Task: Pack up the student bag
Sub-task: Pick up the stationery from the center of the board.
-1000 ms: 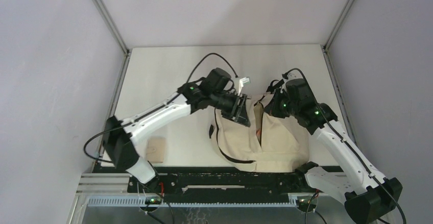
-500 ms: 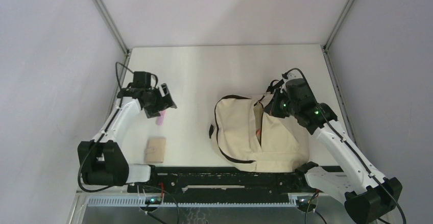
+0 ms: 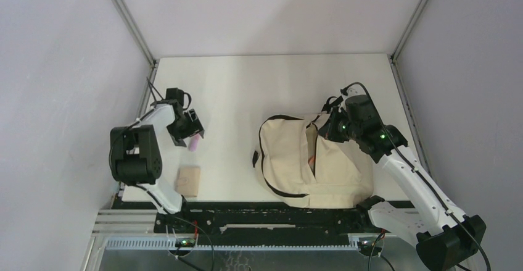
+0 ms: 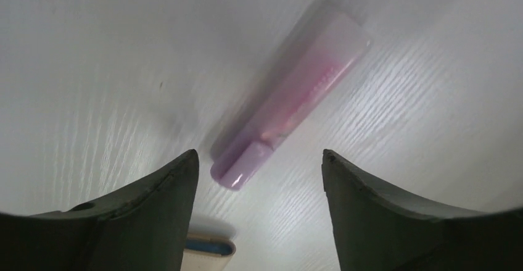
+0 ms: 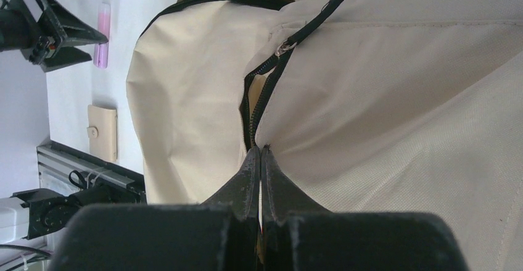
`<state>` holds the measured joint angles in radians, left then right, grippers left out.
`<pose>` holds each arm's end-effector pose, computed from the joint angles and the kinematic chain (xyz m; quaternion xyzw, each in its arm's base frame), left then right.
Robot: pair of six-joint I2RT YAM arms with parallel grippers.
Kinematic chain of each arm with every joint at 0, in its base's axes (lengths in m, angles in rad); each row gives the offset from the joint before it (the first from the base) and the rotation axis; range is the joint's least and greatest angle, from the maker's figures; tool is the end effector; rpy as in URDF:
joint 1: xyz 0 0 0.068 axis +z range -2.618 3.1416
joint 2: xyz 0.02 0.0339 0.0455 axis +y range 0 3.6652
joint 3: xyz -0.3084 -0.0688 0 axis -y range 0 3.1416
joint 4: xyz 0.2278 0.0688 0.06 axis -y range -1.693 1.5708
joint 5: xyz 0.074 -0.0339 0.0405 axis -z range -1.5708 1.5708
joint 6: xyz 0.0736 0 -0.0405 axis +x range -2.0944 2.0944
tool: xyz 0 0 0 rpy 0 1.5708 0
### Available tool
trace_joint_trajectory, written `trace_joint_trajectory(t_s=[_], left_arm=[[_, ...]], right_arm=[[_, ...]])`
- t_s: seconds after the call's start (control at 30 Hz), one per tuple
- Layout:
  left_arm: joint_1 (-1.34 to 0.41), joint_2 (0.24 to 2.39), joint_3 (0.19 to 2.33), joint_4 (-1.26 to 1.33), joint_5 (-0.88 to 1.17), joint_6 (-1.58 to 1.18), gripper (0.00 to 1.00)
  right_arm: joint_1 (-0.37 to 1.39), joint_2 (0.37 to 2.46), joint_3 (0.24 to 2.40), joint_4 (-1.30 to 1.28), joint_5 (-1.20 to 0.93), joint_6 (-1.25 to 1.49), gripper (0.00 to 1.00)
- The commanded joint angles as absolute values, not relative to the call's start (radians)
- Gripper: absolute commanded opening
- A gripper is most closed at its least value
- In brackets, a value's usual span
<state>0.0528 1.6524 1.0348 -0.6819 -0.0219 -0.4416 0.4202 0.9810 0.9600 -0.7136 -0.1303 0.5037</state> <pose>0.3046 0.0177 0.1957 -0.2439 0.9603 -0.0155 0.1348 0.1664 0.0848 0.3265 0.0117 0.9122 0.2338 0.3362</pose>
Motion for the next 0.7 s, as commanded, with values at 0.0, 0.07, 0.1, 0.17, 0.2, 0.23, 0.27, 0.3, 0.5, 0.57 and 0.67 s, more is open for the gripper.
trace_joint_trajectory(t_s=[0.0, 0.07, 0.1, 0.17, 0.2, 0.23, 0.27, 0.3, 0.5, 0.57, 0.67], left_arm=[[0.068, 1.736, 1.148, -0.654, 0.048, -0.422, 0.75], [0.068, 1.771, 1.16, -0.652, 0.009, -0.422, 0.73], [0.068, 1.789, 1.169, -0.659, -0.033, -0.424, 0.71], [0.067, 1.822, 1.19, -0.678, -0.038, -0.423, 0.68], [0.066, 1.834, 1.194, -0.681, -0.033, -0.423, 0.66], [0.066, 1.843, 1.195, -0.686, -0.037, -0.428, 0.62], [0.066, 1.846, 1.192, -0.688, -0.046, -0.434, 0.57], [0.064, 1.843, 1.189, -0.689, -0.058, -0.442, 0.49], [0.008, 1.755, 1.197, -0.723, -0.12, -0.433, 0.27], [-0.037, 1.705, 1.2, -0.732, -0.105, -0.435, 0.25], [-0.097, 1.605, 1.202, -0.737, -0.037, -0.445, 0.24]], right_arm=[[0.425, 0.965, 0.971, -0.616, -0.165, 0.502, 0.0], [0.425, 0.969, 0.971, -0.612, -0.168, 0.499, 0.0], [0.425, 0.968, 0.971, -0.612, -0.169, 0.502, 0.0], [0.425, 0.964, 0.971, -0.613, -0.166, 0.507, 0.0], [0.425, 0.962, 0.971, -0.614, -0.166, 0.509, 0.0], [0.425, 0.96, 0.971, -0.614, -0.164, 0.511, 0.0], [0.425, 0.96, 0.971, -0.614, -0.163, 0.511, 0.0], [0.425, 0.96, 0.971, -0.614, -0.163, 0.512, 0.0], [0.425, 0.958, 0.971, -0.608, -0.167, 0.511, 0.0], [0.425, 0.959, 0.971, -0.607, -0.167, 0.511, 0.0], [0.425, 0.956, 0.971, -0.612, -0.165, 0.512, 0.0]])
